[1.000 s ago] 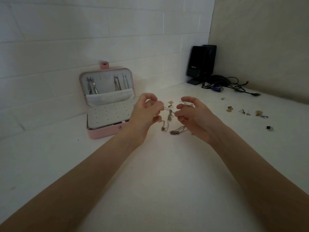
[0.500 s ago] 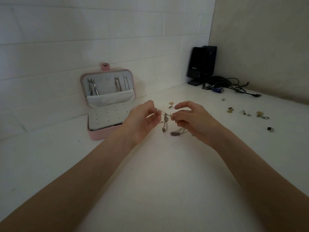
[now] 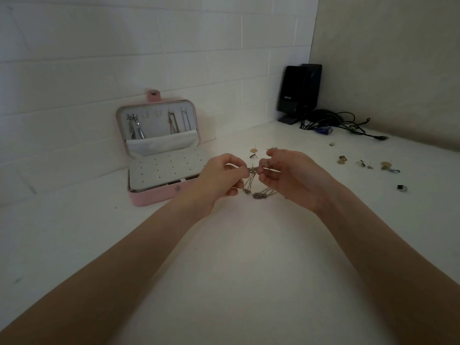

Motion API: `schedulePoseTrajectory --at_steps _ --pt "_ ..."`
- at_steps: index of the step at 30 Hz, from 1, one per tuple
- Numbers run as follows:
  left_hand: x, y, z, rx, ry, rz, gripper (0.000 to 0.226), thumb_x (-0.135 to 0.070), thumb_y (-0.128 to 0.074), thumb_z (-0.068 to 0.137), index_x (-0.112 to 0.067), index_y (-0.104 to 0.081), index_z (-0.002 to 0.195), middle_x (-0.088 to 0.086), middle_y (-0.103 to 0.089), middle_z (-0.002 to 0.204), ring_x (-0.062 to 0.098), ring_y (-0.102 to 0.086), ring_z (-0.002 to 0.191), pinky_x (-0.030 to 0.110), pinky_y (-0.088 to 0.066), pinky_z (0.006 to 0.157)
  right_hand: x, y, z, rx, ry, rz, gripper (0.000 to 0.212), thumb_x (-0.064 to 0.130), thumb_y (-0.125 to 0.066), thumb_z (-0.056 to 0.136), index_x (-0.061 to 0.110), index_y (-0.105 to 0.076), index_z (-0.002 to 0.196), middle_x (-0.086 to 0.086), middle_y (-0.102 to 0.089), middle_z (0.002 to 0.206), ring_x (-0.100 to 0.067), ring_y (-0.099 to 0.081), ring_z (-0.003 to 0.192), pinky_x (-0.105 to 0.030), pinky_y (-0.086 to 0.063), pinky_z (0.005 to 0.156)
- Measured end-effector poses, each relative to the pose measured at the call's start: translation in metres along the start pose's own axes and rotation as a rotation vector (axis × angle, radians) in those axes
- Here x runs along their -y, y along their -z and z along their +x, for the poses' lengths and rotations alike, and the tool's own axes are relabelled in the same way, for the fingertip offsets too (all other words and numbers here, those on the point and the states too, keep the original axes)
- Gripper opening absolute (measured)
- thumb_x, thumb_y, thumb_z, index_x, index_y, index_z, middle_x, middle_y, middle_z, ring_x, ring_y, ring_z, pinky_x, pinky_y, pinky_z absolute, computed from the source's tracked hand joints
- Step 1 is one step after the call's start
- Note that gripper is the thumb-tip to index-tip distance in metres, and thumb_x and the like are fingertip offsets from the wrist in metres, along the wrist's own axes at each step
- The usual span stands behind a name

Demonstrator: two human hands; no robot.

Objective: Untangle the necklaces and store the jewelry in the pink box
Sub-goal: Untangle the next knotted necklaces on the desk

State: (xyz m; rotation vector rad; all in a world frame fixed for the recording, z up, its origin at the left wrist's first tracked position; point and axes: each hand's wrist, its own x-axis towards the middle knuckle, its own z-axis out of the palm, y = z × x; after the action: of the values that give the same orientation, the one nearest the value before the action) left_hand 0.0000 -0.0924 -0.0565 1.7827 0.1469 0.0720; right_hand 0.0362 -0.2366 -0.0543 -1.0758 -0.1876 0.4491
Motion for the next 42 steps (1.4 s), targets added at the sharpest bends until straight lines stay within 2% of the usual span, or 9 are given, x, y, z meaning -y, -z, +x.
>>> schedulePoseTrajectory --at_steps 7,17,20,24,29,35,39,42 --pt "-0.0009 -0.0001 -0.0015 -0.042 0.015 0.005 0.010 -0.014 -0.056 0.089 -0.016 -0.056 0.079 -0.003 -0.055 0.063 0.005 -0.057 0.047 0.018 -0.040 0.045 -0.0046 -0.0022 0.0005 -0.040 0.081 -0.154 0.020 -0.008 -0.053 0.085 0.007 -0.050 0.097 -0.009 -0.058 0.072 -0.018 -0.061 0.064 -0.023 -0.051 0.058" --pt "-0.0049 0.0018 -0.0073 -0.053 -0.109 0.001 0.018 -0.004 -0.052 0.090 -0.016 -0.065 0.086 0.000 -0.068 0.066 0.005 -0.064 0.053 0.013 -0.044 0.043 -0.0041 -0.0009 -0.0013 -0.052 0.177 -0.307 0.027 -0.008 -0.062 0.080 0.009 -0.054 0.100 -0.009 -0.064 0.078 -0.015 -0.061 0.070 -0.020 -0.053 0.065" --pt "-0.0031 0.0028 -0.0062 -0.054 -0.051 -0.046 0.023 -0.001 -0.049 0.090 -0.014 -0.067 0.097 0.002 -0.069 0.070 0.005 -0.065 0.055 0.014 -0.046 0.046 -0.0052 -0.0007 0.0004 -0.116 0.255 -0.361 0.025 -0.008 -0.062 0.080 0.011 -0.055 0.095 -0.010 -0.061 0.079 -0.016 -0.061 0.074 -0.019 -0.053 0.068" --pt "-0.0038 0.0002 -0.0066 0.067 0.092 -0.160 0.020 0.002 -0.049 0.090 -0.006 -0.065 0.100 0.007 -0.070 0.076 0.008 -0.066 0.057 0.015 -0.048 0.048 -0.0069 -0.0014 0.0003 -0.128 0.305 -0.439 0.024 -0.007 -0.061 0.081 0.011 -0.053 0.095 -0.009 -0.060 0.076 -0.018 -0.063 0.075 -0.018 -0.053 0.066" --pt "-0.0031 0.0047 -0.0040 0.108 0.135 -0.333 0.014 0.002 -0.055 0.088 0.001 -0.067 0.095 0.008 -0.069 0.073 0.008 -0.066 0.059 0.013 -0.051 0.052 -0.0056 -0.0029 -0.0009 -0.116 0.281 -0.423 0.024 -0.007 -0.059 0.082 0.010 -0.053 0.097 -0.007 -0.061 0.074 -0.019 -0.060 0.071 -0.020 -0.050 0.063" --pt "-0.0002 0.0082 -0.0028 0.117 0.108 -0.371 0.013 0.001 -0.059 0.087 0.000 -0.067 0.096 0.006 -0.070 0.072 0.006 -0.066 0.062 0.011 -0.050 0.054 -0.0018 -0.0043 -0.0036 -0.014 0.237 -0.190 0.030 -0.008 -0.059 0.083 0.006 -0.052 0.108 -0.004 -0.059 0.073 -0.011 -0.063 0.065 -0.018 -0.048 0.061" --pt "-0.0038 0.0083 -0.0025 0.110 0.142 -0.535 0.010 -0.001 -0.058 0.087 0.001 -0.067 0.092 0.006 -0.071 0.074 0.008 -0.069 0.064 0.011 -0.051 0.053 -0.0018 -0.0044 -0.0041 0.014 0.224 -0.170 0.028 -0.010 -0.057 0.083 0.006 -0.053 0.107 -0.004 -0.060 0.073 -0.012 -0.062 0.066 -0.018 -0.048 0.060" --pt "-0.0046 0.0084 -0.0025 0.096 0.115 -0.556 0.006 -0.001 -0.060 0.086 -0.002 -0.066 0.088 0.007 -0.072 0.075 0.008 -0.069 0.066 0.011 -0.052 0.056 -0.0013 -0.0042 -0.0039 0.003 0.230 -0.180 0.027 -0.010 -0.056 0.084 0.006 -0.053 0.105 -0.004 -0.060 0.071 -0.012 -0.063 0.065 -0.019 -0.048 0.061"
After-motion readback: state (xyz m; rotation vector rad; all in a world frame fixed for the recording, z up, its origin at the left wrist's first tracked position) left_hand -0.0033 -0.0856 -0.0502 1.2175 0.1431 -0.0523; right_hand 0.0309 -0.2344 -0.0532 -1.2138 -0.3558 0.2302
